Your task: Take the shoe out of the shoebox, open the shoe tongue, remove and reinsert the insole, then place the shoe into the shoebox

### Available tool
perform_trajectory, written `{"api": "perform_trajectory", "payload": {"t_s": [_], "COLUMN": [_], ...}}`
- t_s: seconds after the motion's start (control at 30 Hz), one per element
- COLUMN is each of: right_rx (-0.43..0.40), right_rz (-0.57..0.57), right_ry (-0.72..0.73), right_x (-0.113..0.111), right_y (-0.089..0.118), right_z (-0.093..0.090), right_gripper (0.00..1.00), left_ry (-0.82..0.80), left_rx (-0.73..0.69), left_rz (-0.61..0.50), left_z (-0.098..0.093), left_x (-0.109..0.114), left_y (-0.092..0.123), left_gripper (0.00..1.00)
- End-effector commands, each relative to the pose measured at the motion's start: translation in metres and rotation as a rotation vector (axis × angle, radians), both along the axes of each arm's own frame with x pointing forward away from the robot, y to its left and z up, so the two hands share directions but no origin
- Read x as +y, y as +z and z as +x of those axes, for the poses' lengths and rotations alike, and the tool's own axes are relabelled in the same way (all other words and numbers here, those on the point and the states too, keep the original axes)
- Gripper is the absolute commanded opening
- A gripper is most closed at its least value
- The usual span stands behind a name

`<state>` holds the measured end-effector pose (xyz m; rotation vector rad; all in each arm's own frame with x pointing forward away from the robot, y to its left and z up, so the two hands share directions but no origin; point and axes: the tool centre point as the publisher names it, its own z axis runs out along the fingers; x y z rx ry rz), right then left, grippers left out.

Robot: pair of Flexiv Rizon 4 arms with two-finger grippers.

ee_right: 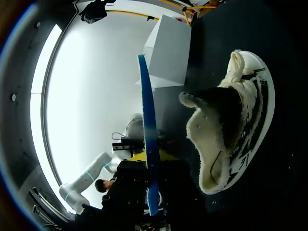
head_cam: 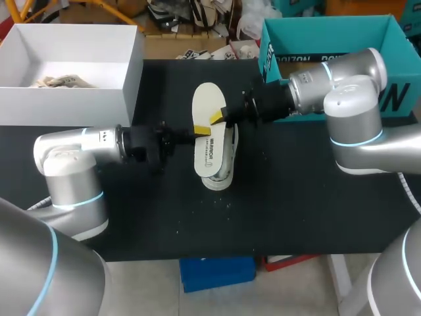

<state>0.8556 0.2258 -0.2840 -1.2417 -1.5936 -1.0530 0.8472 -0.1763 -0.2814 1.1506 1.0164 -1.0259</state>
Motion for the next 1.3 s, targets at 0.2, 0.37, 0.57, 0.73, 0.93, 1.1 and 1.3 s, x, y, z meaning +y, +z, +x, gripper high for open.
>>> {"api": "perform_trajectory", "payload": {"t_s": [0.2,0.37,0.57,0.73,0.93,1.1,1.3], "right_rx": [0.051,0.088,0.114,0.124,0.139,0.148,0.148], "right_rz": [-0.077,-0.117,-0.198,-0.27,-0.43,-0.543,-0.543], "right_ry": [-0.244,-0.363,-0.471,-0.563,-0.671,-0.754,-0.754], "right_x": [-0.039,-0.066,-0.084,-0.101,-0.128,-0.143,-0.143], "right_y": [0.002,-0.003,-0.007,-0.007,0.001,0.009,0.009], "right_z": [-0.014,-0.027,-0.045,-0.06,-0.075,-0.082,-0.082], "right_gripper": [1.0,1.0,1.0,1.0,1.0,1.0,1.0], "left_ry": [-0.008,-0.011,0.0,0.019,0.035,0.007,-0.005], "left_rx": [0.094,0.177,0.231,0.239,0.251,0.287,0.291], "left_rz": [0.071,0.121,0.215,0.277,0.31,0.351,0.356], "left_z": [-0.027,-0.056,-0.088,-0.109,-0.122,-0.132,-0.135], "left_x": [0.024,0.05,0.083,0.105,0.121,0.125,0.126], "left_y": [-0.008,-0.018,-0.023,-0.022,-0.022,-0.025,-0.025], "left_gripper": [0.0,0.0,0.0,0.0,0.0,0.0,0.0]}}
